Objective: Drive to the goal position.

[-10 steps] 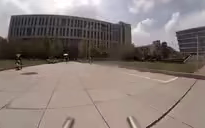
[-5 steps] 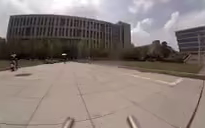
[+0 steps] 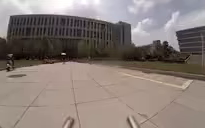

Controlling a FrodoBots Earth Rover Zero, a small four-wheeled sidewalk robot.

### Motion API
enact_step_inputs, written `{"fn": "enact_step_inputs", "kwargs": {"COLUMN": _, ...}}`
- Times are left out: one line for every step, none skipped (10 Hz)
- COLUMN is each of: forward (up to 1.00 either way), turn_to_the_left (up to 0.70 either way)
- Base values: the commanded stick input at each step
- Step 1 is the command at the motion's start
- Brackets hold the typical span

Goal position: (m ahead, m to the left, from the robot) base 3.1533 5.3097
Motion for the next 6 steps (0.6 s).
{"fn": "enact_step_inputs", "kwargs": {"forward": 0.7, "turn_to_the_left": 0.34}}
{"fn": "enact_step_inputs", "kwargs": {"forward": 0.7, "turn_to_the_left": 0.32}}
{"fn": "enact_step_inputs", "kwargs": {"forward": 0.7, "turn_to_the_left": 0.3}}
{"fn": "enact_step_inputs", "kwargs": {"forward": 0.7, "turn_to_the_left": 0.23}}
{"fn": "enact_step_inputs", "kwargs": {"forward": 0.7, "turn_to_the_left": 0.03}}
{"fn": "enact_step_inputs", "kwargs": {"forward": 0.7, "turn_to_the_left": 0.02}}
